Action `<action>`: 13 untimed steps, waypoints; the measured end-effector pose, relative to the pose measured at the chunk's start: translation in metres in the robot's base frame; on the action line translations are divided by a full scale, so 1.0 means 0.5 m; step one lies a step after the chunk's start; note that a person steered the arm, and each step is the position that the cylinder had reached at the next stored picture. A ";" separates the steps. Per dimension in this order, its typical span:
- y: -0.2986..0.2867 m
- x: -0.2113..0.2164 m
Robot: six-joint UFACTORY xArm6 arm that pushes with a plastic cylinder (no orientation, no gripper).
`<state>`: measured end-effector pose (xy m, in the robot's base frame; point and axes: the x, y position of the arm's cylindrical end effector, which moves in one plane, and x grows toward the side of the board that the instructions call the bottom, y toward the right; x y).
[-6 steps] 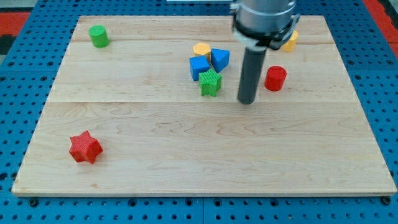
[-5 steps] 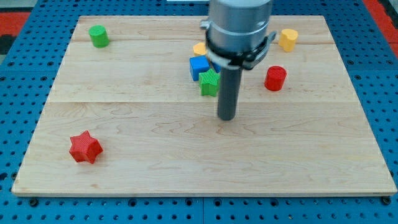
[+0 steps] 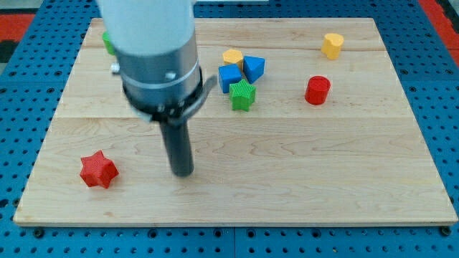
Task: Move the red star diagonally top left to the yellow hexagon
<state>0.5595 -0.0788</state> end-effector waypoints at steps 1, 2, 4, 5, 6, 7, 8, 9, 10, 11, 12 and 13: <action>-0.127 0.087; -0.294 -0.020; -0.187 -0.069; -0.122 -0.080; -0.077 -0.189; -0.053 -0.300; -0.015 -0.266; 0.008 -0.229; 0.060 -0.271; 0.136 -0.278; 0.162 -0.239; 0.136 -0.297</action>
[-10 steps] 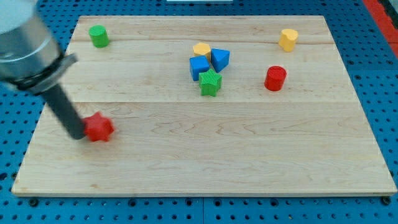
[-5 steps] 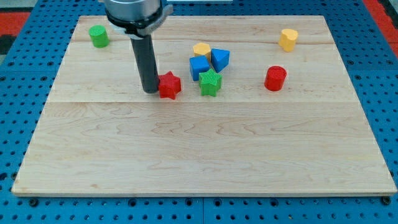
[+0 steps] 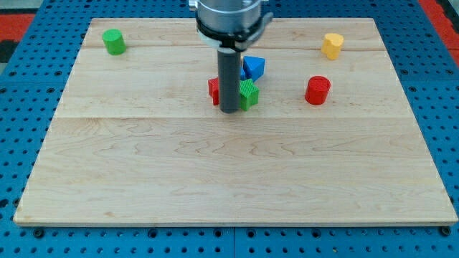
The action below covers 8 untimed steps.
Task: Move the red star diagonally top left to the yellow hexagon
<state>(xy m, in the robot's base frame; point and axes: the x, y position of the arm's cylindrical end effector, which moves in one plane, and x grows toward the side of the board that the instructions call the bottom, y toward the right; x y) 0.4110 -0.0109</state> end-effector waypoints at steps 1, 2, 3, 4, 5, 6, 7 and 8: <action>0.000 -0.064; -0.038 -0.127; -0.137 -0.141; -0.144 -0.255; -0.241 -0.224; -0.322 -0.267; -0.221 -0.328; -0.146 -0.318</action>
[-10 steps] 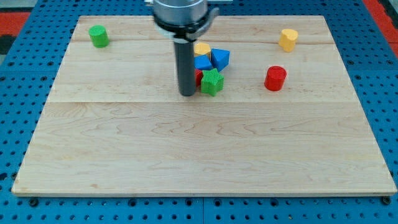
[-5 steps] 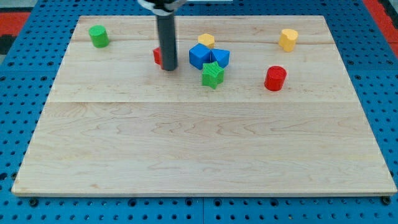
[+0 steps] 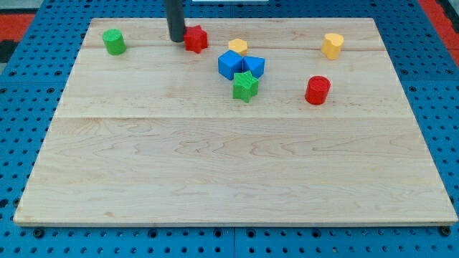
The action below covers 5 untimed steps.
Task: Move the red star diagonally top left to the yellow hexagon
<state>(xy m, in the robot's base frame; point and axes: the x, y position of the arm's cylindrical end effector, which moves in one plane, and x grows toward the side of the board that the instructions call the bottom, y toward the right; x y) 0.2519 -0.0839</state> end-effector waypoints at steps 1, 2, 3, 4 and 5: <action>-0.008 0.033; -0.001 0.091; 0.034 0.050; 0.051 0.060; 0.050 0.167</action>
